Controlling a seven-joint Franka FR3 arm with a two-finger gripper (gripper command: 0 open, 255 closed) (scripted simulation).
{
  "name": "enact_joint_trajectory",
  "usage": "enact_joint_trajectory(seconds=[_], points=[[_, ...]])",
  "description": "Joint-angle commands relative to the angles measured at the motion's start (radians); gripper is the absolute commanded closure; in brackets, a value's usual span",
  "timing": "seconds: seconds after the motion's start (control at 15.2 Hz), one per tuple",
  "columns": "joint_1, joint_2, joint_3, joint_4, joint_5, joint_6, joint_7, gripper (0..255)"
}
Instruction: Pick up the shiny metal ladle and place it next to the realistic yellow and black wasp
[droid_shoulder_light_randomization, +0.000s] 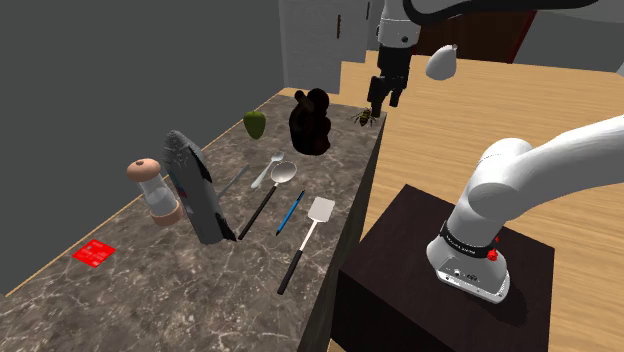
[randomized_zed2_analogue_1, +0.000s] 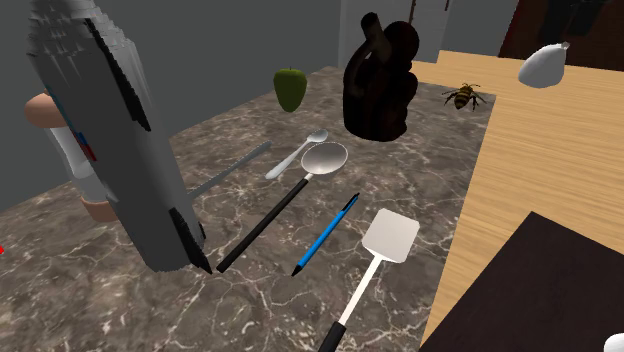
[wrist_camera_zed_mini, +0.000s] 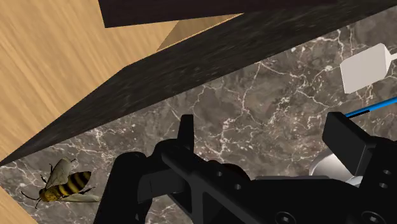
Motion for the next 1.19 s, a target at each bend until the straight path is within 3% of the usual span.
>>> enact_joint_trajectory(seconds=[0.0, 0.53, 1.12], points=[[0.0, 0.0, 0.0, 0.0, 0.0, 0.0, 0.0, 0], [-0.013, 0.089, 0.224, -0.038, 0.158, 0.105, 0.437, 0], [-0.064, 0.36, 0.459, 0.065, 0.251, 0.268, 0.919, 0]])
